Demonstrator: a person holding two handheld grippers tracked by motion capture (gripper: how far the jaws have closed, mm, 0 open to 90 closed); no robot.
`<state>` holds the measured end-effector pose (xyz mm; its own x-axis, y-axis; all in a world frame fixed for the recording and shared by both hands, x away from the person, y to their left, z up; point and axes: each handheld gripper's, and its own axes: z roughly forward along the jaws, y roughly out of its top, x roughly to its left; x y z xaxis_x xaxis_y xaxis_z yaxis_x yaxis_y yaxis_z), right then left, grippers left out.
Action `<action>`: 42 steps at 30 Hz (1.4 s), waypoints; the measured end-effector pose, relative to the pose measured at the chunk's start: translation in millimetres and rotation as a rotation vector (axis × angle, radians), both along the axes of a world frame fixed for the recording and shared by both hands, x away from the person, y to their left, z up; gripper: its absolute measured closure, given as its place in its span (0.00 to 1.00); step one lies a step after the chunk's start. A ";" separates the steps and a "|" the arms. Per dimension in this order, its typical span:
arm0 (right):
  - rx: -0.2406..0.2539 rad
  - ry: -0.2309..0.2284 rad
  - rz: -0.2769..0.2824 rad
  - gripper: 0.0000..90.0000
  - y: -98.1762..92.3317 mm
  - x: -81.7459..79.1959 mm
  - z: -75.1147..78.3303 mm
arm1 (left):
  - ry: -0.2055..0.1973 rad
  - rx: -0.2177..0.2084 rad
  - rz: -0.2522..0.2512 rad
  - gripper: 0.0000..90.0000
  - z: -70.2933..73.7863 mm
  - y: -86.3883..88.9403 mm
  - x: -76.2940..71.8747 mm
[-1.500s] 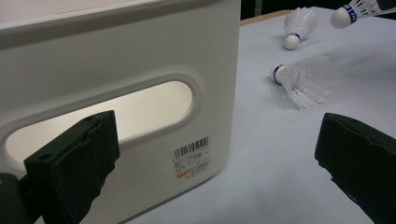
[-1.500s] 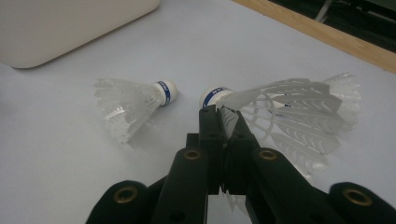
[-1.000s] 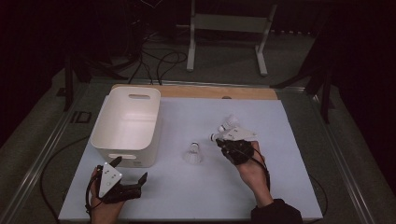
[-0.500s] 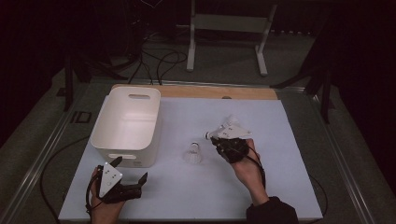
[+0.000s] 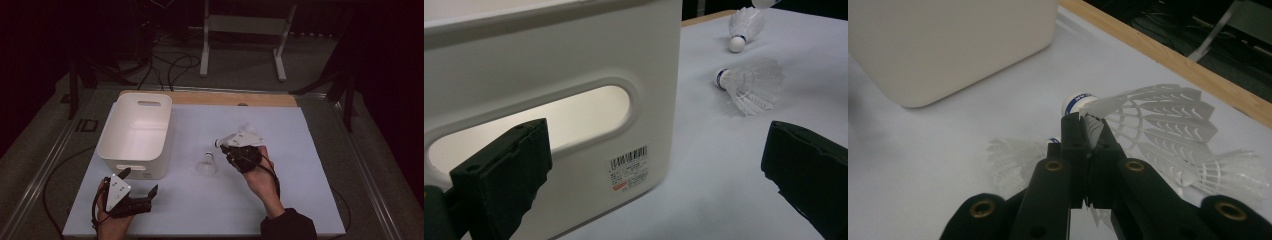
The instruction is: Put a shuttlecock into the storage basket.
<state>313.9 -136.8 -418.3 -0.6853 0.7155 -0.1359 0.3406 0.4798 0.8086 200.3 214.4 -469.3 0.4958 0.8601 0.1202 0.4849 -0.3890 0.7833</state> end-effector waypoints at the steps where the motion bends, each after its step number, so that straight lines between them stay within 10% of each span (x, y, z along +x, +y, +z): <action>1: 0.004 0.006 0.002 0.98 1.2 0.0 0.8 | 0.001 0.001 0.000 0.01 0.1 0.0 0.0; 42: 0.026 -0.014 0.065 0.98 32.7 5.5 21.4 | 0.001 0.003 0.005 0.01 0.7 0.7 -0.6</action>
